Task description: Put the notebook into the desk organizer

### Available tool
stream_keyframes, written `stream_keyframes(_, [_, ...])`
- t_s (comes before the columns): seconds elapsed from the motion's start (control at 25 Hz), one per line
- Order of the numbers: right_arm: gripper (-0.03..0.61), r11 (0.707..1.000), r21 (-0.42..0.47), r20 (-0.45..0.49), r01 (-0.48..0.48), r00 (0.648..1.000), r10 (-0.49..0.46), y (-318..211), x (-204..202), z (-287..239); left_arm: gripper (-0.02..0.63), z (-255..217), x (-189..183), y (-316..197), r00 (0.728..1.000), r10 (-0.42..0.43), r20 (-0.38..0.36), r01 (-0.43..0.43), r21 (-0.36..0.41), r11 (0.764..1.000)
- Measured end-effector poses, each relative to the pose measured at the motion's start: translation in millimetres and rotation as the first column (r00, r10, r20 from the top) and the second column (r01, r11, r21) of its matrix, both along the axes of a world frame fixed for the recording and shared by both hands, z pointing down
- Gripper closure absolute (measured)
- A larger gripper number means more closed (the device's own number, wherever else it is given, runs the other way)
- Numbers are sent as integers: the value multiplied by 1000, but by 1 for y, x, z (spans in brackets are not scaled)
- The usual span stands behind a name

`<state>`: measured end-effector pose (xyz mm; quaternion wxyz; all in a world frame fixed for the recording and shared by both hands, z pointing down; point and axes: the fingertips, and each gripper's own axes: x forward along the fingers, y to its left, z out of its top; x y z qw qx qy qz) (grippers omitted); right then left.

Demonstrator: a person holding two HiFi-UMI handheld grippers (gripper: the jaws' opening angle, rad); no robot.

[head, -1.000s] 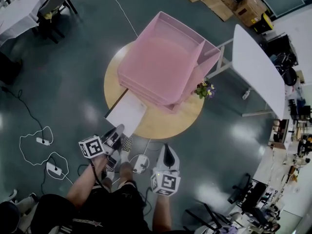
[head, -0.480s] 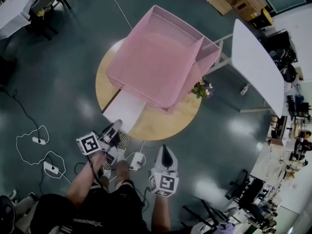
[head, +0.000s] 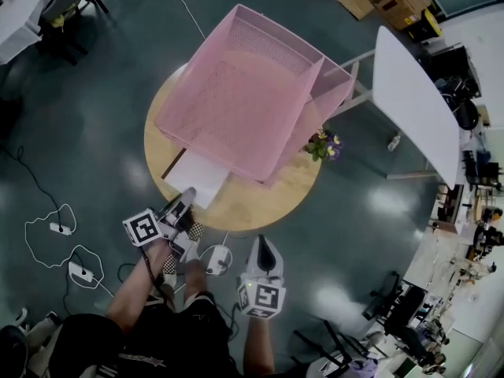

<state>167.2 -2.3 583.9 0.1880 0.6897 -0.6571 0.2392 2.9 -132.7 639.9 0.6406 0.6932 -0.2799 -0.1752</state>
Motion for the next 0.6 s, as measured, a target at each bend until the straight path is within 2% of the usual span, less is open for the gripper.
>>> stream_keyframes(0.2, [572, 1000, -9, 0, -6, 1000, 6, -3, 10, 3, 595, 6, 7, -10, 1000, -20, -7, 19, -28, 999])
stream_keyframes(0.6, [572, 999, -32, -2, -15, 1000, 15, -8, 26, 16, 595, 30, 25, -29, 999, -32, 38, 34, -52, 998])
